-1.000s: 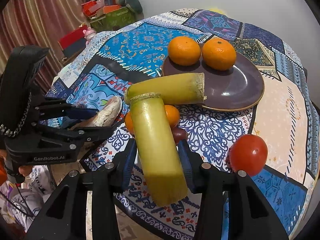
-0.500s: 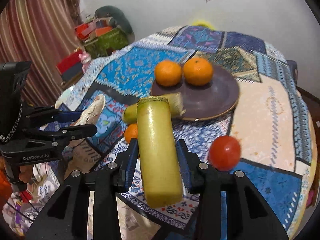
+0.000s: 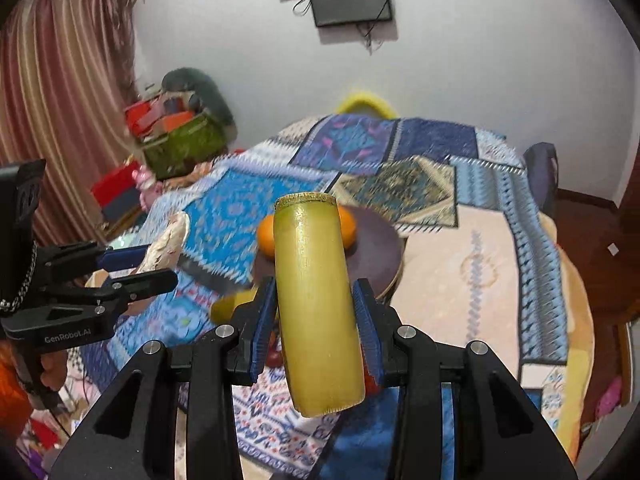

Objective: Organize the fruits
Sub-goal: 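Lower the pomelo onto the plate with the left tool while the right tool sets the cylinder there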

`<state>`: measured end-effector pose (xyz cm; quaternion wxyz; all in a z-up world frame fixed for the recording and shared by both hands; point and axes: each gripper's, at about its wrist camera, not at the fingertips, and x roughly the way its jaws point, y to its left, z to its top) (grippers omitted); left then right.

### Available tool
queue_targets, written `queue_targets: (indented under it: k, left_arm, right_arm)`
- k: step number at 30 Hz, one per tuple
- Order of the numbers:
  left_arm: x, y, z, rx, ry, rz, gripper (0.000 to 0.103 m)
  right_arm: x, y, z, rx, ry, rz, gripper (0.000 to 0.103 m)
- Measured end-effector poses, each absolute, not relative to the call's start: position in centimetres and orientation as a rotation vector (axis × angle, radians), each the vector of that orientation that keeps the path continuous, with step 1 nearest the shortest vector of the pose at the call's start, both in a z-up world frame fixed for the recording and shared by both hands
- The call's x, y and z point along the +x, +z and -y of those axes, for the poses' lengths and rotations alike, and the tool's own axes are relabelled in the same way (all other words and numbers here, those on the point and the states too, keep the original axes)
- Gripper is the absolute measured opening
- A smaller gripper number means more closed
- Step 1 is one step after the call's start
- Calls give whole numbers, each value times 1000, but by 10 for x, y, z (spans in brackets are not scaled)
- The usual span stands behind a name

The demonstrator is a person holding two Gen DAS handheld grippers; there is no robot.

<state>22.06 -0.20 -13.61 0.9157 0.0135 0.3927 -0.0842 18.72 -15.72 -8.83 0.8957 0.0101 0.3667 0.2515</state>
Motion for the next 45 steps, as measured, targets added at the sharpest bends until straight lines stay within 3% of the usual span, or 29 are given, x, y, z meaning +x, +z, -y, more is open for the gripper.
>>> queue_targets:
  k: [15,45]
  left_arm:
    - [289,-128,12,26,-176,-767,43]
    - [393,-211,15,-3,-156,-897,43]
  right_arm:
    - [236,-78,165,26,467,-701,36]
    - [335,-169,134,-8,479,-885,36]
